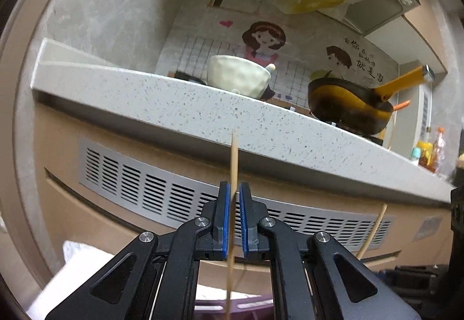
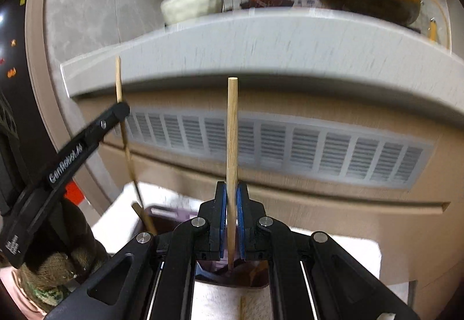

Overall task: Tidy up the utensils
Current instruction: 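Lift both held chopsticks up over the purple caddy, then open both grippers to drop the chopsticks into the purple caddy, then move the left gripper down toward the metal spoon on the cloth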

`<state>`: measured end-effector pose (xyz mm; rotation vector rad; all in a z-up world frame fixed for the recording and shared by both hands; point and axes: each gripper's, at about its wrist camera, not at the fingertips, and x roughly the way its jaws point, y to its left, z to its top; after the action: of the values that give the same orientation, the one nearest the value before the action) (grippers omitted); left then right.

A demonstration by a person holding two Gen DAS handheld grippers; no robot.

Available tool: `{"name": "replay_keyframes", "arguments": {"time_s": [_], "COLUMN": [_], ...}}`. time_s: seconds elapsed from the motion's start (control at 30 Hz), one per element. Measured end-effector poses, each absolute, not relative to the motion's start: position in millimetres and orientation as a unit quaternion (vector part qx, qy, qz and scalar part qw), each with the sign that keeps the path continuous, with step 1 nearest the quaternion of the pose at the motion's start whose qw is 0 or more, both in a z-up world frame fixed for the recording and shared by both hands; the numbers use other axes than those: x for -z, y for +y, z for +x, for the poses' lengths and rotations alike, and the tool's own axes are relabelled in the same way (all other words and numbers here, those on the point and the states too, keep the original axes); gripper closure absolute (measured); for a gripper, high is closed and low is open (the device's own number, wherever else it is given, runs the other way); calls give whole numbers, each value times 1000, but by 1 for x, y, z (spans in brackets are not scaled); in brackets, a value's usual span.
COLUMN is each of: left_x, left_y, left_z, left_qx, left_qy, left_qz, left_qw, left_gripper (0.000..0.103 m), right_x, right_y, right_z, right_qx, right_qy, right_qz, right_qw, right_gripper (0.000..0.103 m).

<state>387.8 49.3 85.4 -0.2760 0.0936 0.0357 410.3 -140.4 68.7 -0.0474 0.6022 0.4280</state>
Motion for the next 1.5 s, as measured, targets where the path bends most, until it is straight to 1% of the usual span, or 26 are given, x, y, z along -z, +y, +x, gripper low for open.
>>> {"name": "replay_keyframes", "arguments": {"time_s": [0.1,0.17,0.23,0.27,0.37,0.43,0.47,0.5,0.53,0.6,0.7,0.77,0.9,0.97,1.03,1.07,1.1,1.17,1.23,1.4,1.5], "left_x": [-79,-80,-83,-86,-103,-117,-123,-128,-133,-136,-130,-116,-65,-39,-11,0,13,31,50,74,84], "left_y": [45,47,52,57,70,81,88,95,102,117,143,166,196,193,176,168,158,147,136,112,108], "left_z": [382,380,377,375,365,357,351,346,341,334,331,338,362,369,373,375,376,380,386,406,422], "left_qx": [-15,-4,11,20,46,55,55,51,45,25,-12,-23,-3,18,70,102,140,188,228,245,230], "left_qy": [48,63,76,81,88,90,87,85,81,81,93,129,235,270,308,325,344,373,403,429,448], "left_qz": [-125,-136,-160,-178,-207,-211,-211,-207,-200,-185,-174,-181,-200,-162,-83,-55,-25,5,18,64,69], "left_qw": [991,989,984,981,973,972,972,973,975,979,980,975,951,949,945,939,928,908,886,867,861], "left_gripper": [95,85,58,53,52,51,49,49,47,42,40,40,40,40,40,40,40,45,46,47,56], "right_x": [-51,-43,-40,-39,-42,-47,-51,-56,-59,-68,-77,-78,-69,-58,-43,-34,-21,9,33,67,73], "right_y": [-136,-134,-133,-134,-136,-141,-143,-145,-148,-154,-166,-170,-171,-172,-173,-174,-174,-177,-179,-181,-177], "right_z": [409,406,405,403,396,391,387,384,380,371,356,351,343,335,327,325,324,325,324,321,321], "right_qx": [-216,-220,-221,-223,-221,-213,-210,-208,-204,-196,-198,-189,-186,-187,-189,-191,-195,-205,-199,-182,-174], "right_qy": [311,319,321,321,315,304,297,290,282,255,218,218,253,273,298,316,343,411,451,494,501], "right_qz": [-28,-34,-39,-41,-45,-46,-46,-46,-45,-33,-9,-12,-47,-65,-84,-93,-101,-93,-86,-68,-74], "right_qw": [925,921,920,919,922,927,930,933,936,946,956,957,948,941,932,925,913,884,866,847,845], "right_gripper": [95,94,94,94,92,86,79,71,65,39,20,14,14,15,22,35,52,67,68,68,68]}}
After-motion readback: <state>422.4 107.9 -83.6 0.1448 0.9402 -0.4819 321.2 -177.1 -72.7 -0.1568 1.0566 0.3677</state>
